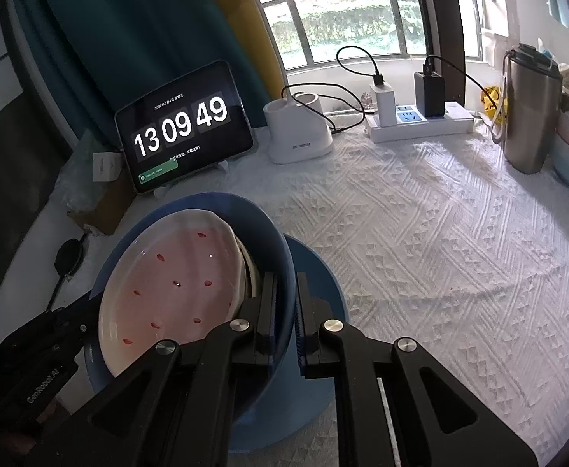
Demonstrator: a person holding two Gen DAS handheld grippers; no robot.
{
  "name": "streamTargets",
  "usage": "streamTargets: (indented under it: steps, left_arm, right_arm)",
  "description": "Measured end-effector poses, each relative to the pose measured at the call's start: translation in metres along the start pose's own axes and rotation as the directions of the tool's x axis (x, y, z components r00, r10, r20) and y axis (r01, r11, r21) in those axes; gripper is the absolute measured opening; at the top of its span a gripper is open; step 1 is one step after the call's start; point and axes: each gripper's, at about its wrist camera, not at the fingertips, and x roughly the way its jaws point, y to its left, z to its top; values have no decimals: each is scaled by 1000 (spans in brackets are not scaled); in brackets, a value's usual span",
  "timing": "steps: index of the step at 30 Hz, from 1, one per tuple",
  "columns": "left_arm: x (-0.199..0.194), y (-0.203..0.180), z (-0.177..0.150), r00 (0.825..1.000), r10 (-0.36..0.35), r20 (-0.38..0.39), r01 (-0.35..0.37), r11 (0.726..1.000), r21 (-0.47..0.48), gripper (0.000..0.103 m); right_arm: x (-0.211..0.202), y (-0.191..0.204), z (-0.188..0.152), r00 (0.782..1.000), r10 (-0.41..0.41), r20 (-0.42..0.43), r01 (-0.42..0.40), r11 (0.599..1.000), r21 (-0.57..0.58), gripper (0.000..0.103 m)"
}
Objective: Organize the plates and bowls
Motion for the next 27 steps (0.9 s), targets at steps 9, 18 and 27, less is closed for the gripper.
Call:
streamTargets:
  steps: [9,18,27]
  left_arm:
    - [-1,-5,0,999,44,10,-45,998,37,19]
    - [-10,-10,-2,997,74,27,-75,997,27,23]
    - [-18,-10,-4,995,97,32,-97,995,23,37]
  right_arm:
    - [-3,-3,-2,1000,-22,-5,22,1000,-2,15]
    - [-7,-10,-5,998,-69,1,69,998,4,36]
    - [-12,-13,-9,996,-90,-8,90,996,6,40]
